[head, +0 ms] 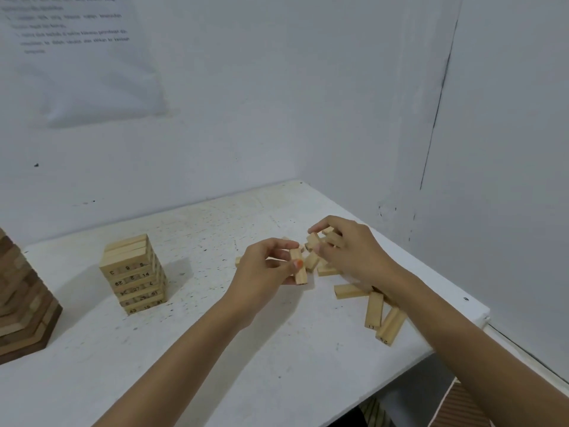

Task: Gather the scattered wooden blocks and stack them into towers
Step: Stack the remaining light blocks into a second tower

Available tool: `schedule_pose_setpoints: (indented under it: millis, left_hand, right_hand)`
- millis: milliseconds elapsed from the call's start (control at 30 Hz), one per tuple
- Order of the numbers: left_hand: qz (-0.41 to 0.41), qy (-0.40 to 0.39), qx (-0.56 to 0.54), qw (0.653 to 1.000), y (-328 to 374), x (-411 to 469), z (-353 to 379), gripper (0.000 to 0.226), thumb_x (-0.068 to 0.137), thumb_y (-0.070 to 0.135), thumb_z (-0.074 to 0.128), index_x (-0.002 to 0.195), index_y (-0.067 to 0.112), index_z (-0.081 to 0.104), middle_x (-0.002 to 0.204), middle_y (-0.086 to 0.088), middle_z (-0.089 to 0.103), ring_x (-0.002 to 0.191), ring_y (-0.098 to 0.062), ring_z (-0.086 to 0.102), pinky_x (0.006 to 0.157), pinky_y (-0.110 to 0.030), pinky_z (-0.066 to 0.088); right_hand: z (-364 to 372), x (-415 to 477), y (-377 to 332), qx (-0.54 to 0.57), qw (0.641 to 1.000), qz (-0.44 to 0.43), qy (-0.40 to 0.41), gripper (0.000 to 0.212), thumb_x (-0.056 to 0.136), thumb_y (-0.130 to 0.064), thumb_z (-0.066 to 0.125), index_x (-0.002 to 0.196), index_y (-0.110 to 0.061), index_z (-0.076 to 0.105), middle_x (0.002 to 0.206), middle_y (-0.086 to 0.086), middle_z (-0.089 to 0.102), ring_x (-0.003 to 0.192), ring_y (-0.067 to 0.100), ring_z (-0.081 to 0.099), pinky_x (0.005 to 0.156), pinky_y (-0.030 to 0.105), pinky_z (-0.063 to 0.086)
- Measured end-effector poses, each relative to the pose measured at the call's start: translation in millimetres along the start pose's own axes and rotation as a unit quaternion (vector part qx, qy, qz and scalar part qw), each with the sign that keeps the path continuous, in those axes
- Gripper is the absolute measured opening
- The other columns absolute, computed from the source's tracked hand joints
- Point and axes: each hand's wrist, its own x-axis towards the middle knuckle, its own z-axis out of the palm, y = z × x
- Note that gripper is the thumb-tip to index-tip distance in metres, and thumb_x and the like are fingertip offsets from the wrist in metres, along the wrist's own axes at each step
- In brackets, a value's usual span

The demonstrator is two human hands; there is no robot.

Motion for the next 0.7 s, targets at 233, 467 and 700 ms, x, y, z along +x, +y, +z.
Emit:
schedule_pose_setpoints:
  millis: [233,467,700]
  left_hand:
    - [-0.024,0.039,0.021,0.999,-9,-26,-51,0.02,0.085,0.003,0.068,0.102,0.013,0.068,0.096,-0.013,0.063,0.077,-0.021,0.072,0.067,-0.022,0.057]
    - [-0.06,0.066,0.023,0.996,-20,-56,-97,0.016,0.083,0.007,0.071,0.096,0.016,0.072,0.084,-0.005,0.062,0.084,-0.028,0.07,0.081,-0.041,0.058]
    - [-0.077,0.096,-0.006,0.992,-35,-77,-126,0.019,0.082,0.006,0.071,0.1,0.011,0.071,0.079,-0.004,0.058,0.085,-0.027,0.07,0.079,-0.031,0.059]
  right_hand:
    - [32,6,-35,0.087,0.985,0.037,-0.146,0.021,0.081,-0.021,0.077,0.099,-0.022,0.067,0.039,-0.019,0.041,0.039,-0.002,0.04,0.05,0.015,0.03]
    - [63,8,-67,0.081,0.968,-0.003,-0.238,0.021,0.084,-0.017,0.075,0.103,-0.016,0.068,0.057,-0.013,0.038,0.046,-0.002,0.042,0.043,0.006,0.029]
    - [94,12,-86,0.073,0.947,-0.004,-0.312,0.016,0.087,-0.017,0.071,0.103,-0.017,0.069,0.06,-0.008,0.05,0.052,0.0,0.05,0.058,0.013,0.045]
